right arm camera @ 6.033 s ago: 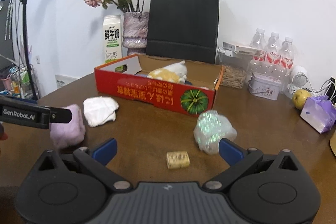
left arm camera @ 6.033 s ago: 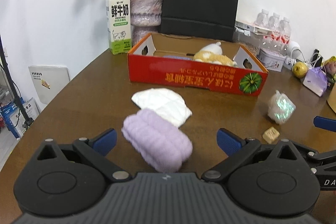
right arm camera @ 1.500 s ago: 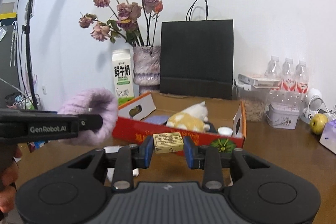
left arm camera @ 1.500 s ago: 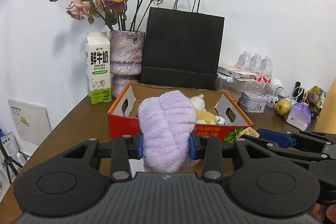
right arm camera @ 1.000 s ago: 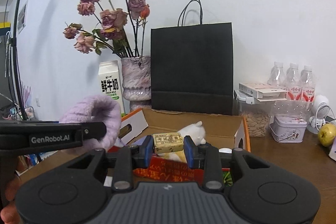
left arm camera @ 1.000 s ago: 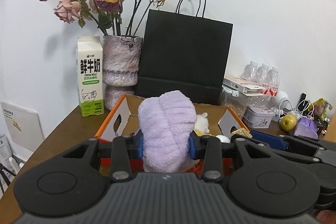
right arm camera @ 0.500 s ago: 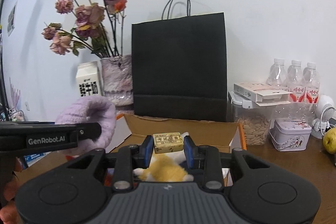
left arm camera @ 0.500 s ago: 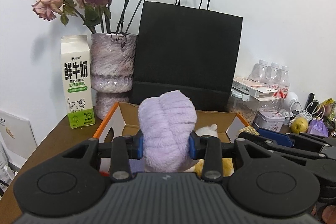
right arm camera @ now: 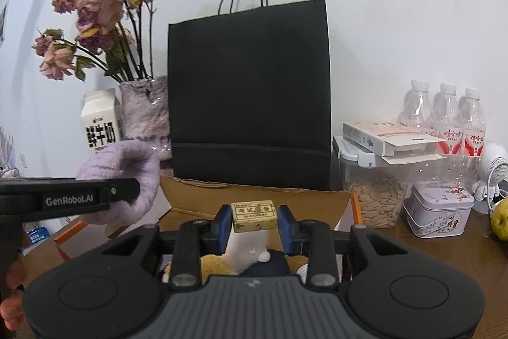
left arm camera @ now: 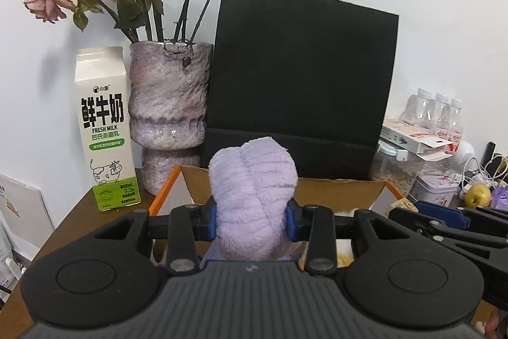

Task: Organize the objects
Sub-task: 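Lower the headband and block into the box and open both grippers, then withdraw both grippers from the box back over the table, then grasp the white cloth with the left gripper, then grasp the iridescent plastic bag with the right gripper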

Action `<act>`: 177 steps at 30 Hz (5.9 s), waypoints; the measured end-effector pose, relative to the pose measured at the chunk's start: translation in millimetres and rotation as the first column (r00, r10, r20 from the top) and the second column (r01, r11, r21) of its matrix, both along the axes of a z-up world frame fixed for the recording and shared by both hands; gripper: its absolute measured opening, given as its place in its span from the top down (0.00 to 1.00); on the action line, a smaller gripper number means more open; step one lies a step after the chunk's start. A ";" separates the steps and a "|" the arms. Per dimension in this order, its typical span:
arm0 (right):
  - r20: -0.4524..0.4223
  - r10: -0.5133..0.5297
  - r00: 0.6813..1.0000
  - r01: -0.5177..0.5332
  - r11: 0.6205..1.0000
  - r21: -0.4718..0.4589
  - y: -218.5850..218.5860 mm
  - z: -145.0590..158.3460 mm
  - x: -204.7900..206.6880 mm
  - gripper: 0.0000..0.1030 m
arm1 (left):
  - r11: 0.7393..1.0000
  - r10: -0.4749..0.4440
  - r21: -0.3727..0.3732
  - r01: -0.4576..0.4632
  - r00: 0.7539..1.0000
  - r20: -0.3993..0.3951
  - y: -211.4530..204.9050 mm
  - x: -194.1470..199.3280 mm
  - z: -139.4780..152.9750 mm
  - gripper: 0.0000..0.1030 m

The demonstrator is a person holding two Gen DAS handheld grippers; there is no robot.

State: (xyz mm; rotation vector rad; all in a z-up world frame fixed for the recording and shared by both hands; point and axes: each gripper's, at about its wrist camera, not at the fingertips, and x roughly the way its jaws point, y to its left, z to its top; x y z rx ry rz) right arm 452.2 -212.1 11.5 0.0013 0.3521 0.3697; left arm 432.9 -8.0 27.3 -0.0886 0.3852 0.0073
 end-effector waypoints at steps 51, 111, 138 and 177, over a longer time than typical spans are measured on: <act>-0.059 -0.072 0.996 0.067 0.995 -0.078 6.8 -14.9 19.5 0.00 | 0.994 0.072 0.079 -0.074 0.997 0.024 1.6 7.2 -6.1 0.00; -0.146 -0.068 0.987 0.049 0.990 -0.130 -89.0 -53.7 -176.5 0.00 | 0.993 0.086 0.089 -0.072 0.982 -0.168 -23.9 -188.8 -66.0 0.00; -0.220 -0.151 0.964 0.124 0.983 -0.131 -92.2 -73.1 -155.1 0.00 | 0.975 0.221 0.055 -0.214 0.929 -0.298 -25.3 -114.7 -88.2 0.24; -0.275 -0.193 0.942 0.173 0.980 -0.095 -75.2 -77.8 -103.5 0.11 | 0.993 0.115 0.058 -0.101 0.941 -0.317 3.9 -136.5 -89.5 0.00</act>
